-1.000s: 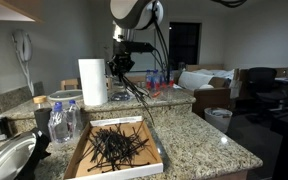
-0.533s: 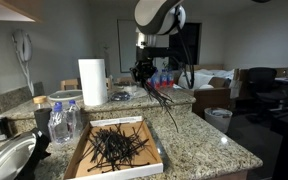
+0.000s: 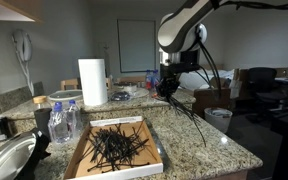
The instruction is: Remove the black objects from the box
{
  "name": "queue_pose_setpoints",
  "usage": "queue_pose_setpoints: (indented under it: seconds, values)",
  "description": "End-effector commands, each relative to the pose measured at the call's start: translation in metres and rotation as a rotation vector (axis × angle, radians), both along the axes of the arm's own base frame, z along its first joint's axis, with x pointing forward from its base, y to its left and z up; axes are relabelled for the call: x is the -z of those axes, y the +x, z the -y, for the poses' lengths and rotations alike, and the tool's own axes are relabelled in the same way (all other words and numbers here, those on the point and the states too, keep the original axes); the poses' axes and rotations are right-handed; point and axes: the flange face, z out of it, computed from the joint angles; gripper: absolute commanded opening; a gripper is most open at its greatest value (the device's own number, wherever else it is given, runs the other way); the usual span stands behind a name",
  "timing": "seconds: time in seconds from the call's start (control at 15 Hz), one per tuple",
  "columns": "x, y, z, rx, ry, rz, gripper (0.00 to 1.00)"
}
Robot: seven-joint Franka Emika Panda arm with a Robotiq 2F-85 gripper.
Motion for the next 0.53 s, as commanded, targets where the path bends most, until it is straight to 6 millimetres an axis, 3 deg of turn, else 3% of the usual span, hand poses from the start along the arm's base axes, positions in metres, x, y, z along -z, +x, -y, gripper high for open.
queue_pose_setpoints:
  seconds: [0.0, 0.33, 0.47]
  values:
    - [0.02, -0.002, 0.031, -0.066, 0.013, -0.05, 0.07]
    - [0.064, -0.002, 0.07, -0.047, 0.044, -0.133, 0.07]
    - [0.079, 0.0, 0.076, -0.053, 0.054, -0.17, 0.07]
